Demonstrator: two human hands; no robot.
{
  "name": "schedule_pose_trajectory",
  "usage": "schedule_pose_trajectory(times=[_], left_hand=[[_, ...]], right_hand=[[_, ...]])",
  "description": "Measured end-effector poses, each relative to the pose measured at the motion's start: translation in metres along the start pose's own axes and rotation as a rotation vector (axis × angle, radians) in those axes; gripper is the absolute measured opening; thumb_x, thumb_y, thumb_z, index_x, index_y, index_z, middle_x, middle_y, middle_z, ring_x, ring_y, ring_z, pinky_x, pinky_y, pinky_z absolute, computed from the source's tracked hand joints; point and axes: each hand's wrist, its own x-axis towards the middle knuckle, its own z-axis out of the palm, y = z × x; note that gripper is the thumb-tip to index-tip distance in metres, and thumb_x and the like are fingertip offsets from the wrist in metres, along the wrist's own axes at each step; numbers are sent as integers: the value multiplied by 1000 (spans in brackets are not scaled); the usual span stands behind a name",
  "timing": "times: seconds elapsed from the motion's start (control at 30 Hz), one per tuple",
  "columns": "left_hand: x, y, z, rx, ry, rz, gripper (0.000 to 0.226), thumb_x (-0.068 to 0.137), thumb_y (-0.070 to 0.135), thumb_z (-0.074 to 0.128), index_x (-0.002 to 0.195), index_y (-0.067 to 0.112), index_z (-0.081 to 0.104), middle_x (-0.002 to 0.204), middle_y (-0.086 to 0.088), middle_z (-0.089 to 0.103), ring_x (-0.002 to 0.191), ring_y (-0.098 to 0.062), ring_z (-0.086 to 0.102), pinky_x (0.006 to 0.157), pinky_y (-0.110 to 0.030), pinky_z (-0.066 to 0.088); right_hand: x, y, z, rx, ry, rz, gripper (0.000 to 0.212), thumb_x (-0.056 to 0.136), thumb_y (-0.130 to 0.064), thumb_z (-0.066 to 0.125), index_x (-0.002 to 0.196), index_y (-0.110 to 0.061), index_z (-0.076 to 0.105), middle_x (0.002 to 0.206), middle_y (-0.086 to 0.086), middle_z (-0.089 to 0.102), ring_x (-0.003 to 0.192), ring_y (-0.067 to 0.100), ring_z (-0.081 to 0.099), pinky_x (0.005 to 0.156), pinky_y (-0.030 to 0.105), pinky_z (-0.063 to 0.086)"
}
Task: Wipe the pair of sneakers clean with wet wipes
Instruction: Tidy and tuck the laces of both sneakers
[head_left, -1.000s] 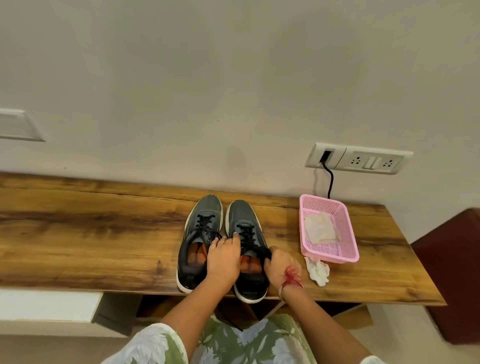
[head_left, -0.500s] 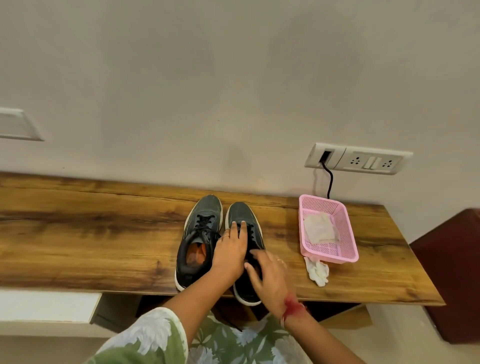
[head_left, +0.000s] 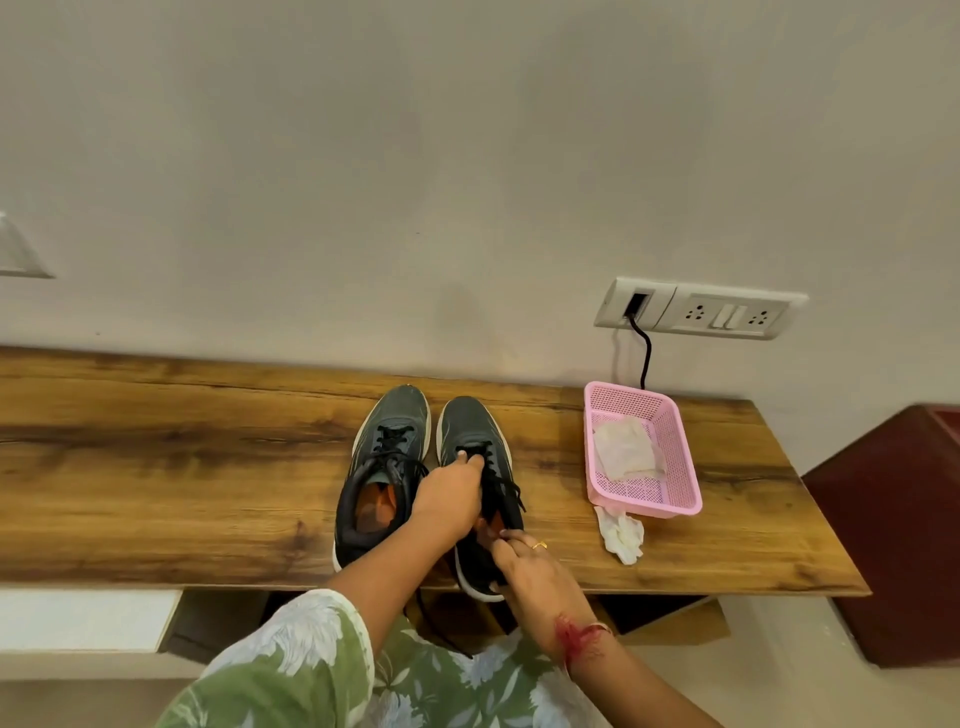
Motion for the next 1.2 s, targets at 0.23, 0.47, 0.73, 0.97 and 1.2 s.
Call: schedule_pose_trajectory(times=[0.23, 0.47, 0.73, 0.97, 1.2], left_hand=[[3, 0, 0, -119, 37, -18, 47, 98, 19, 42, 145, 25, 37, 131, -10, 58, 113, -32, 58, 86, -39, 49], [-15, -8, -1, -362, 56, 45, 78, 92, 35, 59, 152, 17, 14, 159, -9, 11, 143, -28, 23, 112, -37, 30], [-41, 6, 20, -285, -22, 83, 63, 101, 33, 37, 153, 23, 4, 158, -10, 16, 141, -31, 27, 110, -42, 34], [-32, 17, 28, -332, -69, 114, 64, 102, 33, 32, 153, 28, -6, 149, -12, 36, 126, -31, 46, 100, -41, 42], [-32, 25, 30, -374, -81, 78, 63, 101, 34, 34, 152, 33, -4, 153, -9, 30, 131, -30, 41, 104, -41, 40]], right_hand=[[-3, -9, 4, -4, 56, 43, 30, 89, -5, 49, 116, -17, 51, 122, 2, 53, 118, 16, 46, 81, 29, 47], [1, -9, -1, -45, 62, 94, 40, 92, -11, 47, 131, -21, 41, 127, -1, 49, 126, 15, 37, 89, 29, 46], [9, 14, -7, -46, 88, 152, 43, 94, -14, 45, 135, -23, 35, 125, -1, 49, 123, 14, 41, 93, 27, 41], [12, 38, -14, 7, 62, 139, 42, 93, -15, 47, 134, -21, 40, 124, 1, 51, 122, 16, 42, 94, 25, 39], [10, 44, -18, 19, 39, 150, 46, 93, -15, 48, 137, -23, 38, 128, 1, 49, 122, 15, 42, 96, 22, 36]])
